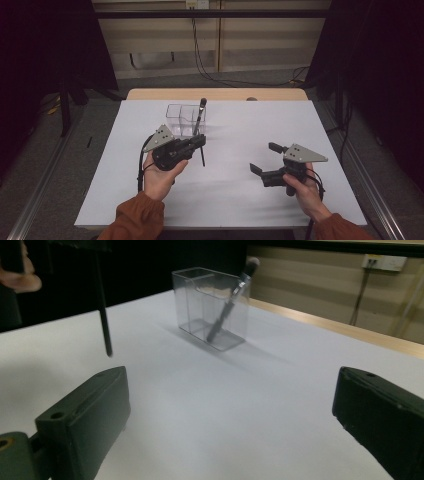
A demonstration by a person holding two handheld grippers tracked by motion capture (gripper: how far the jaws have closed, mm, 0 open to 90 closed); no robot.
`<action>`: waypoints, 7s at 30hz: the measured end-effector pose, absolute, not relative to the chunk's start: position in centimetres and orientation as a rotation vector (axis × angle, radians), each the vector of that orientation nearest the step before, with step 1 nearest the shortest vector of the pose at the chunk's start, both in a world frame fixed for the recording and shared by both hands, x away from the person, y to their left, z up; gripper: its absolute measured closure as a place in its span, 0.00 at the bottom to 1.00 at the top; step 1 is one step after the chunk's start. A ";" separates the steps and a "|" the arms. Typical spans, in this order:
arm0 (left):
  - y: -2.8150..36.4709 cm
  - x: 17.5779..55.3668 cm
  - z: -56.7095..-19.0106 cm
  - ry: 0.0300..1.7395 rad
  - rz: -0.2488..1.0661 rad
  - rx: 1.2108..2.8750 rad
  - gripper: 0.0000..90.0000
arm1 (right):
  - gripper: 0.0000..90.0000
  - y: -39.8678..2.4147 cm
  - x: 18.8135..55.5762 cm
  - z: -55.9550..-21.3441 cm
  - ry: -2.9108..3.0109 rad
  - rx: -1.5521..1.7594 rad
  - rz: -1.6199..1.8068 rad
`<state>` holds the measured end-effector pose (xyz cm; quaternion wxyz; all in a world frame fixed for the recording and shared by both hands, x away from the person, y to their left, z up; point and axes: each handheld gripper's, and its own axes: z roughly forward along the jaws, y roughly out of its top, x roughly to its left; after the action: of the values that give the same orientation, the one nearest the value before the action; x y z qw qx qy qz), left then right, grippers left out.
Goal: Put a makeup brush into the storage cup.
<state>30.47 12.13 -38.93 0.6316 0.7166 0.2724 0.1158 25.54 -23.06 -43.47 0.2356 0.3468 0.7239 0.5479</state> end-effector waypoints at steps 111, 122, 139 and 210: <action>11.8 43.0 -34.7 0.736 0.483 1.628 0.94 | 0.00 -29.0 19.8 -45.5 1.850 1.070 1.431; 11.3 44.3 -35.9 0.753 0.492 1.652 0.94 | 0.00 -29.0 19.9 -45.5 1.858 1.067 1.431; 10.8 45.6 -37.7 0.789 0.496 1.680 0.94 | 0.00 -29.0 19.9 -45.5 1.857 1.069 1.444; 9.6 44.7 -41.0 0.807 0.509 1.735 0.46 | 0.00 -28.9 20.0 -45.6 1.880 1.056 1.433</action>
<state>44.65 9.65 -40.97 0.5486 0.7326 0.3407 0.2151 19.98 -28.85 -45.62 0.2729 0.3924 0.6987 0.5324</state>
